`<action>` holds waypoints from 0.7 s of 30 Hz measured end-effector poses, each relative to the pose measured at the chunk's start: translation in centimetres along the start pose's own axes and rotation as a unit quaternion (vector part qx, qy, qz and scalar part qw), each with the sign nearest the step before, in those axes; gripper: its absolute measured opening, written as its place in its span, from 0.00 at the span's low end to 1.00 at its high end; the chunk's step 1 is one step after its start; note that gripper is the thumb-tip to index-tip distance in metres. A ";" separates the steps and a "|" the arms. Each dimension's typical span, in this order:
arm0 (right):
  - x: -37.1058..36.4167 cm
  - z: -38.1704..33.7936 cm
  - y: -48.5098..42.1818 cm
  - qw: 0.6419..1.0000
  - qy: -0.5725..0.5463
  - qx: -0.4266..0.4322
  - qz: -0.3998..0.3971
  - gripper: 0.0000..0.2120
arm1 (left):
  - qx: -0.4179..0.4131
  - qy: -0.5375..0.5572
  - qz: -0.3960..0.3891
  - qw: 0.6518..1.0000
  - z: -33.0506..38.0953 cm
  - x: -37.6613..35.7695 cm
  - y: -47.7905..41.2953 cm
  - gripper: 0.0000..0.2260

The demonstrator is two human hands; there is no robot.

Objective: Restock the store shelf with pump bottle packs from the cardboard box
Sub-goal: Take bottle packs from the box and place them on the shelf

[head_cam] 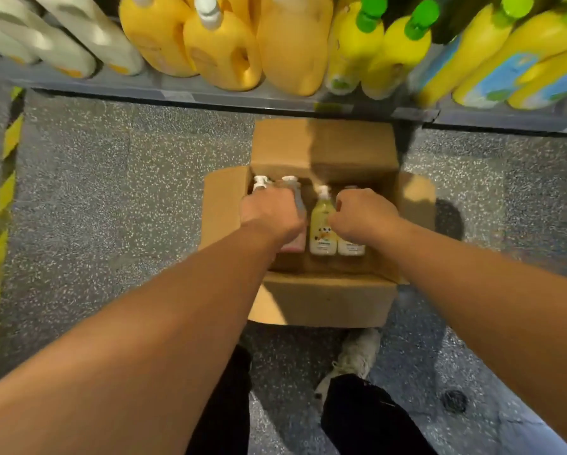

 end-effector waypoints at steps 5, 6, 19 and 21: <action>-9.0 -1.5 -7.6 0.999 -0.038 -0.027 -0.013 0.16 | 0.051 0.053 -0.015 0.997 -5.7 -9.9 -5.6 0.20; -10.8 -1.7 -9.0 0.998 -0.054 -0.032 -0.011 0.16 | 0.056 0.063 -0.013 0.996 -6.7 -11.6 -6.4 0.21; -21.2 -3.3 -17.5 0.947 -0.280 -0.156 -0.006 0.29 | 0.229 0.322 0.046 0.917 -9.9 -21.7 -13.6 0.37; -21.7 -3.4 -18.6 0.931 -0.325 -0.166 -0.015 0.32 | 0.254 0.312 0.051 0.914 -9.3 -22.0 -13.8 0.39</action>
Point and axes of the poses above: each hand's wrist, its own y-axis away from the middle knuckle, its own x-axis out of the back of the hand, z = x × y, the point moved 3 cm from there along -y, towards the middle knuckle, and after that the axes turned 9 degrees about -x, right-handed, at the moved point
